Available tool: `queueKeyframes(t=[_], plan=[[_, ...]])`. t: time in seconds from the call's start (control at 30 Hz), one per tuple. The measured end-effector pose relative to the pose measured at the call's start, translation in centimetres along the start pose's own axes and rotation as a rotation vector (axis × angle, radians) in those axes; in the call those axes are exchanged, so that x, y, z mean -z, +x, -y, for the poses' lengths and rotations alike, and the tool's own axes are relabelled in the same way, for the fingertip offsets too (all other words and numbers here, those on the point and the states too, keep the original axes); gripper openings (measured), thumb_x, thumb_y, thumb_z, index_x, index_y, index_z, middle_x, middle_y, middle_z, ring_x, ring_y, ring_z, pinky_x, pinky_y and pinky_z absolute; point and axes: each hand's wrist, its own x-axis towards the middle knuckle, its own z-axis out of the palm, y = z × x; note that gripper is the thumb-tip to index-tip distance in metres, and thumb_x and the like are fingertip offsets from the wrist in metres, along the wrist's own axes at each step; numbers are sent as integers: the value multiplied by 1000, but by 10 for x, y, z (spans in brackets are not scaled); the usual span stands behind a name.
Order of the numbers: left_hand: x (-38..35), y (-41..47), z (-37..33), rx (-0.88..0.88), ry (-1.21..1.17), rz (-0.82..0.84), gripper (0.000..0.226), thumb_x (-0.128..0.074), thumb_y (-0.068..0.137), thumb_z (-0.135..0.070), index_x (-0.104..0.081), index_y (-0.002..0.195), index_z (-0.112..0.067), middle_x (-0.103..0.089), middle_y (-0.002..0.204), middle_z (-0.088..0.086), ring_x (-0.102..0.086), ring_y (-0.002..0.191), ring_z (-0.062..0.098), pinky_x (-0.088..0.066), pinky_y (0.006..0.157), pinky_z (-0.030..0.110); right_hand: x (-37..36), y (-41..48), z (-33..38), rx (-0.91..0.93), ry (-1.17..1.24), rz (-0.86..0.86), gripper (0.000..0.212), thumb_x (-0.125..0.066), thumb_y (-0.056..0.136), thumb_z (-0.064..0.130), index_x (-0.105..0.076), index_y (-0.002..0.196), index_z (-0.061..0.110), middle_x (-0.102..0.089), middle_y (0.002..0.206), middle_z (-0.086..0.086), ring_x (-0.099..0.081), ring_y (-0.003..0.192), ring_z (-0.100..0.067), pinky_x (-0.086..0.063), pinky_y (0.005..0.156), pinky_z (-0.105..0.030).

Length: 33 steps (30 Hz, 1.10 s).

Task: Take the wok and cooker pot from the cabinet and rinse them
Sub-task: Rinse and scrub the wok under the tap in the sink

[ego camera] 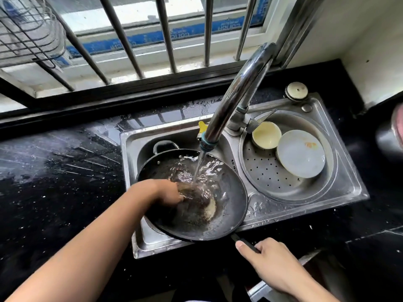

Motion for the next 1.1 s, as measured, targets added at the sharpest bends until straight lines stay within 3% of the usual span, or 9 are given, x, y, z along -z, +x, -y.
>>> queueKeyframes(t=[0.13, 0.3, 0.67, 0.83, 0.97, 1.1], plan=[[-20, -45, -4, -28, 24, 11, 61, -36, 103, -52, -70, 120, -4, -67, 134, 23, -64, 122, 37, -48, 99, 37, -13, 4, 0, 15, 37, 6, 66, -53, 70, 79, -46, 43, 19, -40, 33, 9, -39, 36, -8, -28, 42, -26], [-68, -79, -34, -87, 149, -201, 76, -22, 100, -65, -72, 106, -8, -74, 118, 17, -69, 113, 39, -50, 92, 42, -36, 14, -10, 31, 37, 1, 67, -50, 70, 80, -42, 47, 17, -40, 36, 5, -39, 36, -10, -28, 42, -27], [-104, -101, -61, -49, 246, -382, 59, -26, 103, -57, -70, 108, -17, -75, 111, 6, -68, 107, 31, -39, 89, 39, -67, 38, -43, 222, 101, -19, 66, -52, 79, 75, -35, 57, 16, -29, 46, 3, -27, 44, -9, -24, 47, -31], [-92, -98, -55, 61, 222, -411, 59, -23, 102, -59, -68, 106, -22, -74, 112, 1, -64, 111, 28, -37, 92, 43, -65, 52, -28, 299, 89, -75, 60, -47, 81, 78, -45, 58, 22, -40, 46, 3, -34, 47, -8, -27, 47, -26], [-87, -82, -49, 99, 116, -421, 59, -20, 103, -59, -66, 113, -24, -70, 124, -2, -60, 119, 26, -41, 99, 44, -61, 62, -15, 299, 76, -132, 58, -45, 80, 78, -53, 60, 24, -45, 49, -1, -44, 52, -9, -38, 53, -28], [-96, -56, -52, -5, -70, -373, 58, -23, 106, -55, -43, 153, -27, -40, 165, -1, -36, 151, 25, -30, 121, 46, -61, 68, -11, 287, 42, -235, 68, -40, 77, 83, -59, 69, 18, -59, 56, 0, -60, 62, -16, -45, 59, -35]])
